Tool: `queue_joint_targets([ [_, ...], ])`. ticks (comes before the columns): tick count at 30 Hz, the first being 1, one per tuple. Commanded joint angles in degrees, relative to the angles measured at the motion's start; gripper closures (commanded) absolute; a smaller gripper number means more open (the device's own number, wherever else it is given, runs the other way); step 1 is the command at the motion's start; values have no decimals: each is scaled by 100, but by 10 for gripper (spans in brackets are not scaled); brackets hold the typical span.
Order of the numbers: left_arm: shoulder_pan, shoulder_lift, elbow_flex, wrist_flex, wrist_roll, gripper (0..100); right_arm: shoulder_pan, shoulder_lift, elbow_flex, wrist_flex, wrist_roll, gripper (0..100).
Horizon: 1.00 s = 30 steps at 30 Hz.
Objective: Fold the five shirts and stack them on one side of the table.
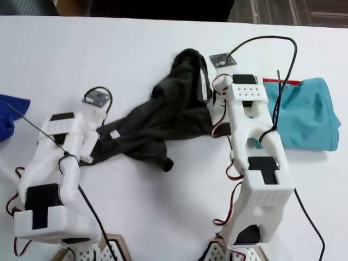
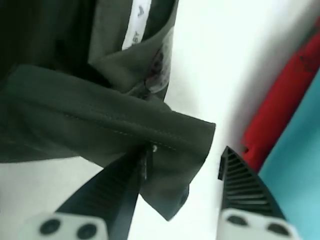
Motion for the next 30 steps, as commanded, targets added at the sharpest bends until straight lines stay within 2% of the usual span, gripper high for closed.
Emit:
queue_joint_targets([
  [1, 53, -167, -4, -97, -26, 974, 4, 22, -53, -286, 9, 780],
  [3, 53, -167, -4, -97, -26, 974, -48, 119, -44, -242, 18, 811],
  [6, 53, -167, -4, -97, -26, 974, -101, 110, -53, -101, 18, 981],
  [12, -97, -167, -4, -97, -35, 974, -154, -857, -9, 567, 26, 976],
  [17, -79, -167, -13, -97, -35, 974, -426, -2018, 738, 1226, 571, 976],
  [22, -70, -167, -13, -97, -35, 974, -629, -2158, 2119, 998, 1257, 975],
  [27, -70, -167, -13, -97, -35, 974, -541, -2079, 2453, 514, 1389, 970],
  [30, -70, -167, -13, -97, -35, 974, -514, -2255, 2207, 611, 1398, 873],
])
